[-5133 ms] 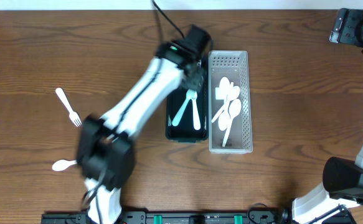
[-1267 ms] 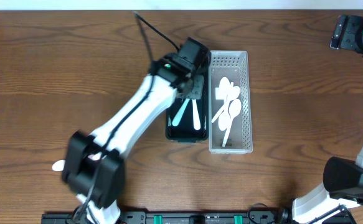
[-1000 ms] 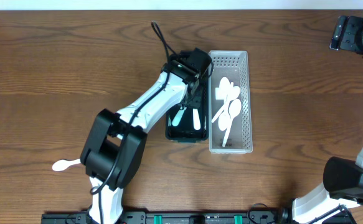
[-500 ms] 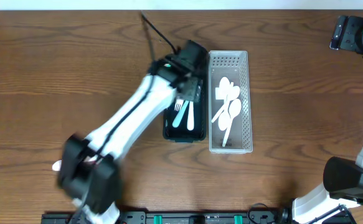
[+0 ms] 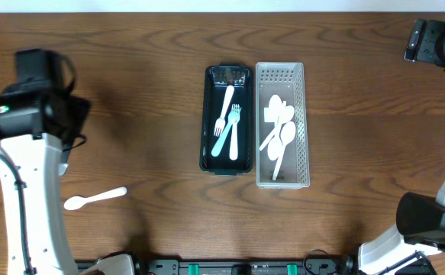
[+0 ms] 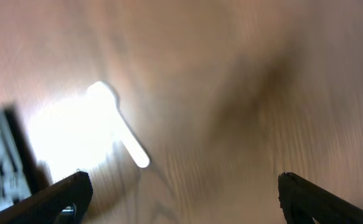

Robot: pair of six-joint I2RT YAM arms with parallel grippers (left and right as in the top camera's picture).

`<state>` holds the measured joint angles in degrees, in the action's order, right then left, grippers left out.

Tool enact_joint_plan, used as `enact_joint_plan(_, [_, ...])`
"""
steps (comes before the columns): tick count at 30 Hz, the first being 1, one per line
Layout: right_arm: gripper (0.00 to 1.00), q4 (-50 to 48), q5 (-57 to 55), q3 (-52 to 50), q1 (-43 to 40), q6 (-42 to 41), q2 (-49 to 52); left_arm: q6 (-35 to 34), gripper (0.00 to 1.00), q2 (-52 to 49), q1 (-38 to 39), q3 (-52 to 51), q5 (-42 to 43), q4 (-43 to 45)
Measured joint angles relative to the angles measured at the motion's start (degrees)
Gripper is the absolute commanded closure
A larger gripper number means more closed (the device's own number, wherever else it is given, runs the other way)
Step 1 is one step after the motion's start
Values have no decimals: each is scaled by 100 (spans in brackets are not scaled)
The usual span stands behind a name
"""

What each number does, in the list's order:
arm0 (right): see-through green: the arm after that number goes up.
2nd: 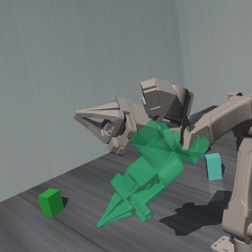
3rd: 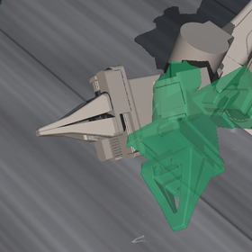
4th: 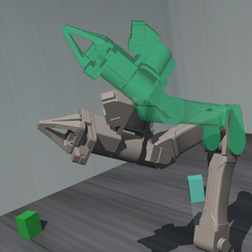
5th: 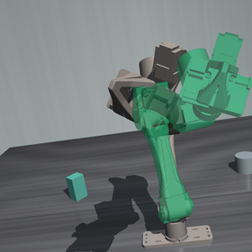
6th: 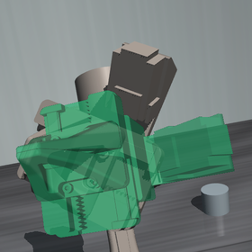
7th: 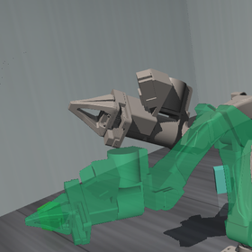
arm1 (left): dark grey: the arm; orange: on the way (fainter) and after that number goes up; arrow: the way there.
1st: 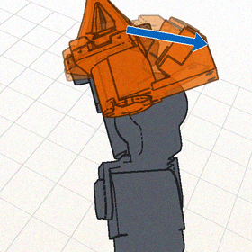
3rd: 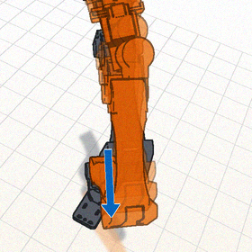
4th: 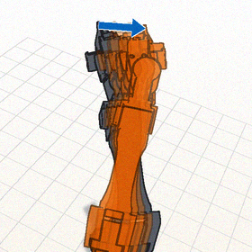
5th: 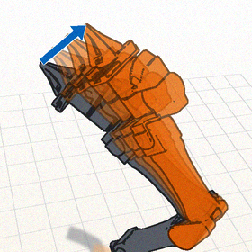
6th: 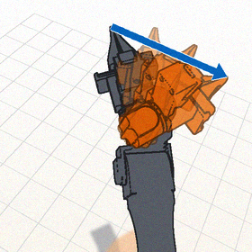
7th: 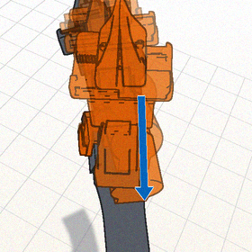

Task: Pack container
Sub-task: 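Carry the white fork into the black tray and release it, then lower the left gripper onto the white spoon and grasp it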

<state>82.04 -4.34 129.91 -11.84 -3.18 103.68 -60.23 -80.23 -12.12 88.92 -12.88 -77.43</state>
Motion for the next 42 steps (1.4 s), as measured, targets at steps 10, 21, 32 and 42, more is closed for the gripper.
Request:
enact_joint_plan(10, [19,11,2,0,0,0,0,-1532,1,-57,-1325,-1388,181,616])
enact_joint_plan(21, [19,46,2,0,0,0,0,-1652,1,-608,-1976,-2914,358,1685])
enact_joint_plan(32, [19,181,2,0,0,0,0,-1434,1,-1534,-2013,-2999,551,2398])
enact_joint_plan(42, [19,210,2,0,0,0,0,-553,2,-1934,-2041,-3091,629,3110])
